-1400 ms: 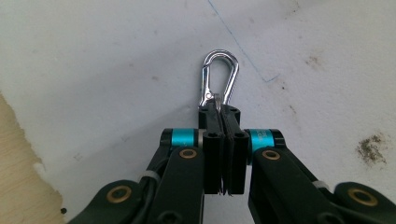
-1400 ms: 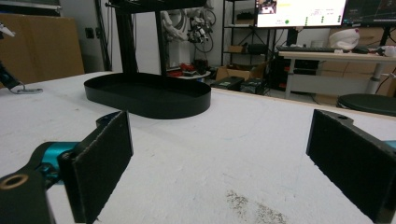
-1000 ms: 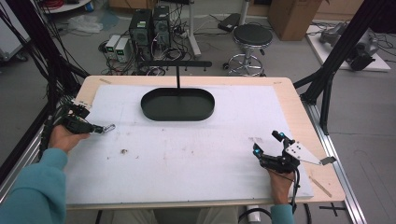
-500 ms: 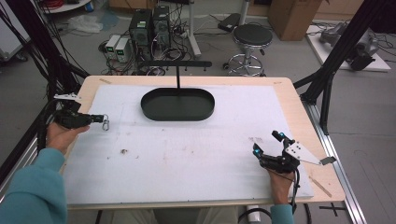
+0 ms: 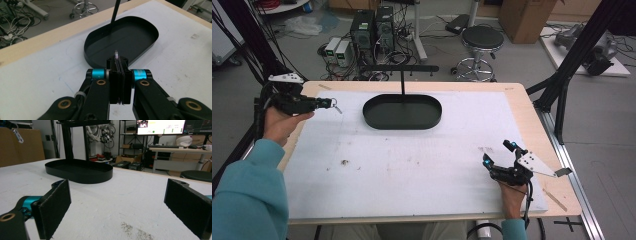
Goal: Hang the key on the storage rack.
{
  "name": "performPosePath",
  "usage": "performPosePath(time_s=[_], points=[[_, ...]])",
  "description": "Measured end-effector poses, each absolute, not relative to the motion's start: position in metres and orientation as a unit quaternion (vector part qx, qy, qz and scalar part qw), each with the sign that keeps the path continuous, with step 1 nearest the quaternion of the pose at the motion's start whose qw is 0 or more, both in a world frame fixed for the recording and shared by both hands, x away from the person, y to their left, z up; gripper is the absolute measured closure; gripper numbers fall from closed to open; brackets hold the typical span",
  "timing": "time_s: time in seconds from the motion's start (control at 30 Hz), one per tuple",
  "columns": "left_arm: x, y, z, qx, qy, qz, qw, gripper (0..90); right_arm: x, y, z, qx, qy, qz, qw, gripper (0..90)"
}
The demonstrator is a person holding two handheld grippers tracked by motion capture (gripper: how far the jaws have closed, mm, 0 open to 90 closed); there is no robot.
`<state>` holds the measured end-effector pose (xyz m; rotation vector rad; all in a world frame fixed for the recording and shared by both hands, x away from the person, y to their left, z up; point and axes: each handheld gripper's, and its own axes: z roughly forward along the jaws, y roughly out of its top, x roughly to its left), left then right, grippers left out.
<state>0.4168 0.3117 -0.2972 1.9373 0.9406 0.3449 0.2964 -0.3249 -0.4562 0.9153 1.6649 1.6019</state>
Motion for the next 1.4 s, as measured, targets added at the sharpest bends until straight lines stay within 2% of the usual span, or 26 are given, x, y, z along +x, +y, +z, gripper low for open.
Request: performPosePath(time_s=[0.83, 1.4], points=[[0.479, 0.253, -0.241, 0.83, 0.315, 0.138, 0.439, 88.5, 0.296, -0.325, -0.456, 0.348, 0.634, 0.61, 0.323, 6.6], [0.519, 0.221, -0.236, 0.85, 0.296, 0.123, 0.417, 88.4, 0.296, -0.325, -0.456, 0.349, 0.634, 0.61, 0.322, 6.6]])
